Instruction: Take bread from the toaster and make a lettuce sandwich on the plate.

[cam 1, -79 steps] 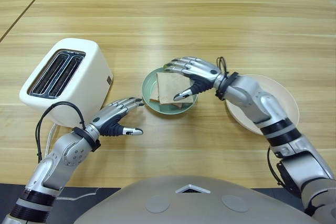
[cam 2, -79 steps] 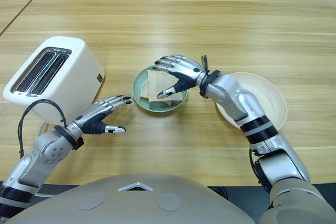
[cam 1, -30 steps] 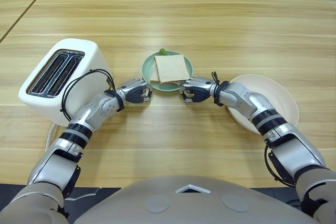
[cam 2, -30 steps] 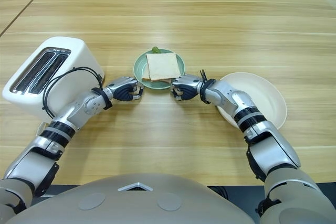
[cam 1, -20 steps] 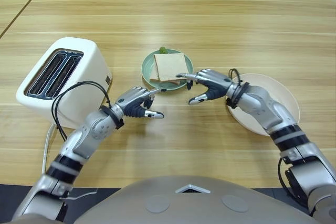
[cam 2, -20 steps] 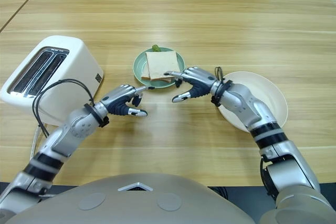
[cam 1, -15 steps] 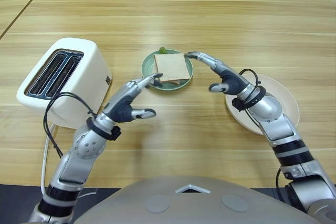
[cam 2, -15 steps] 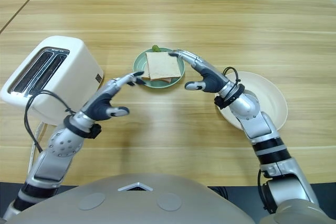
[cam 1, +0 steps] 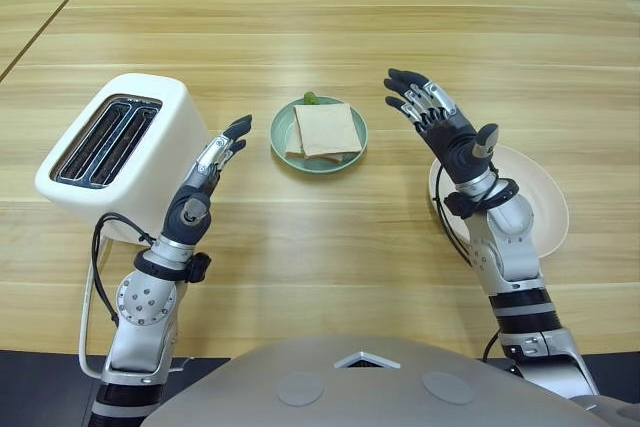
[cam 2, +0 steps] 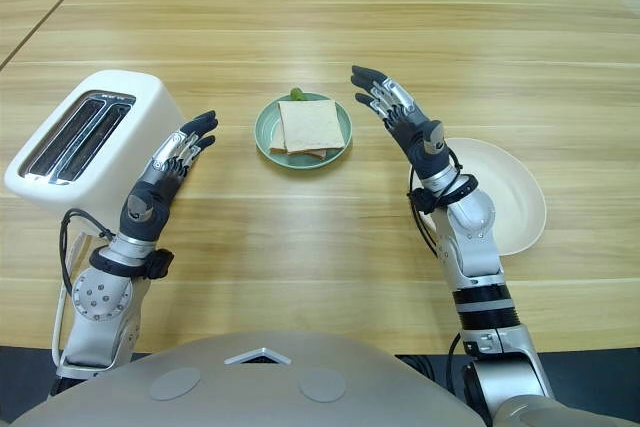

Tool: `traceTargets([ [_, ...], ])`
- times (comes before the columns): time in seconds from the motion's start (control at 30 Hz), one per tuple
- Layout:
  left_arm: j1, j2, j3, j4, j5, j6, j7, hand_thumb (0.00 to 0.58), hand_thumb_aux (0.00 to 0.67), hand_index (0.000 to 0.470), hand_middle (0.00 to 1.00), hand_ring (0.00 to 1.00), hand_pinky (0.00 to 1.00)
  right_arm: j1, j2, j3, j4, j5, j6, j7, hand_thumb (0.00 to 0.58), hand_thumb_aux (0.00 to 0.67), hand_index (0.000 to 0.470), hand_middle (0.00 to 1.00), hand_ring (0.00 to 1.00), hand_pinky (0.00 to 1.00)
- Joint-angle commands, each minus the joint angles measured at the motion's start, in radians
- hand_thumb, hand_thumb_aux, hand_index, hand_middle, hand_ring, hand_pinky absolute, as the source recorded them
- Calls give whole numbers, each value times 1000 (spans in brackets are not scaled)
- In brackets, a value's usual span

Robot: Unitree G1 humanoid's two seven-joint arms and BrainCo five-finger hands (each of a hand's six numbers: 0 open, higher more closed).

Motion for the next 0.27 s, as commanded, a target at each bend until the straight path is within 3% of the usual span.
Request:
traceTargets([
  [0.03,-4,-7,7,31,-15,-8,-25,0,0,0,0,0,0,14,18,-7,7,-14,-3,42,0,0,0,0,0,0],
  [0.27,-11,-13,4,31,-28,1,-58,0,0,0,0,0,0,38,37,-31,-20,6,11,90,0,0,0,0,0,0],
])
